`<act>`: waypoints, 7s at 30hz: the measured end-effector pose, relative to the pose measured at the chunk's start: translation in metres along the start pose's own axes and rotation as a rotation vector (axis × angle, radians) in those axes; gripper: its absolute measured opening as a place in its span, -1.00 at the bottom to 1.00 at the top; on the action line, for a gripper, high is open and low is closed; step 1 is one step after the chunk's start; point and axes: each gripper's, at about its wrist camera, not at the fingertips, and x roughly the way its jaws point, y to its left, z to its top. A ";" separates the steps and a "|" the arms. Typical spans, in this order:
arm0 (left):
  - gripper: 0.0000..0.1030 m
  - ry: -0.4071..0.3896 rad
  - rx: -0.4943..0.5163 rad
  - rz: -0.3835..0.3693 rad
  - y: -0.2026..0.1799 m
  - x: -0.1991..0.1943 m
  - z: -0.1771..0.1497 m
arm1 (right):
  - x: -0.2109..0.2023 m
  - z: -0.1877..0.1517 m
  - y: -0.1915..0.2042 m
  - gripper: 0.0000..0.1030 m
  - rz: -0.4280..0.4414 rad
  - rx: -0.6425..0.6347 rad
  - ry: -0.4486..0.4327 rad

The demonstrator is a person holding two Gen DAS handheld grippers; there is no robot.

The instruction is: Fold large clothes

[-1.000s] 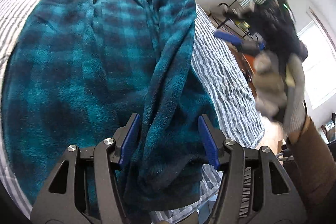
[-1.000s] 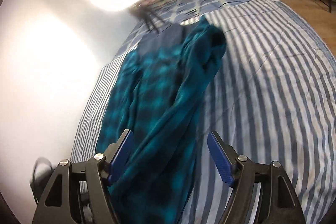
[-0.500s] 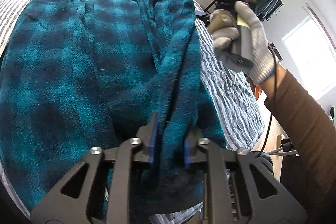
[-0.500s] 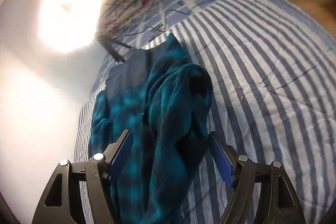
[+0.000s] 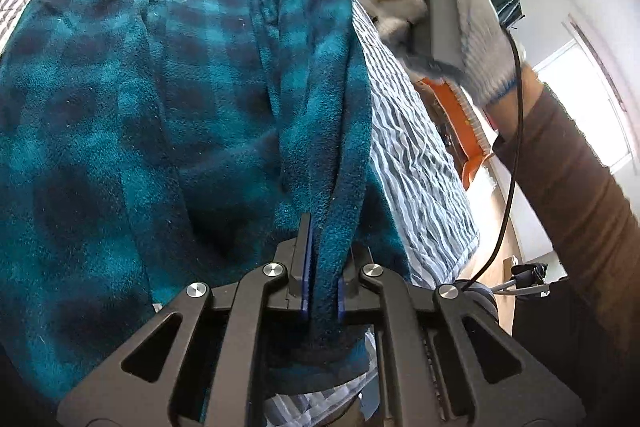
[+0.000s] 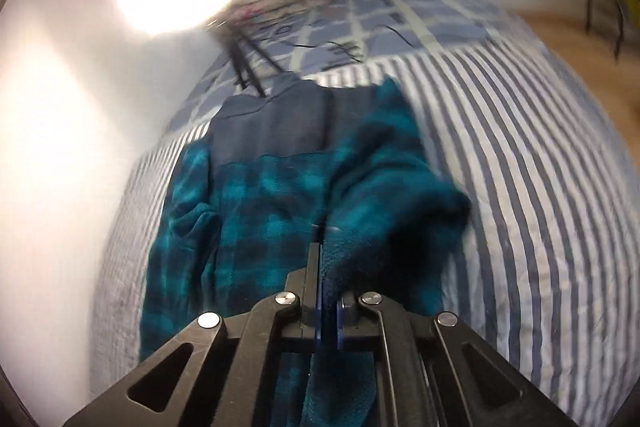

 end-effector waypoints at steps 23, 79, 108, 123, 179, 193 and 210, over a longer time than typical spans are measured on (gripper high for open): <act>-0.88 0.000 -0.014 0.005 0.008 0.002 -0.004 | -0.042 -0.011 -0.072 0.96 0.100 0.180 -0.055; -0.88 -0.031 -0.043 0.073 0.006 -0.038 -0.013 | -0.115 -0.124 -0.016 -0.26 0.087 -0.070 0.068; 0.22 -0.105 -0.491 0.044 0.137 -0.108 -0.065 | -0.126 -0.263 -0.017 0.52 0.102 -0.005 0.073; -0.80 -0.157 -0.452 -0.002 0.114 -0.115 -0.058 | -0.081 -0.280 -0.013 -0.76 0.387 0.161 0.199; -0.76 -0.331 -0.303 0.005 0.091 -0.136 0.133 | -0.080 -0.089 0.013 -0.77 0.400 0.167 -0.006; -0.76 -0.238 -0.421 0.110 0.161 -0.061 0.178 | 0.025 -0.055 0.007 -0.77 0.296 0.206 0.121; -0.61 -0.159 -0.523 0.014 0.196 -0.044 0.189 | 0.031 -0.054 -0.025 -0.53 0.457 0.353 0.164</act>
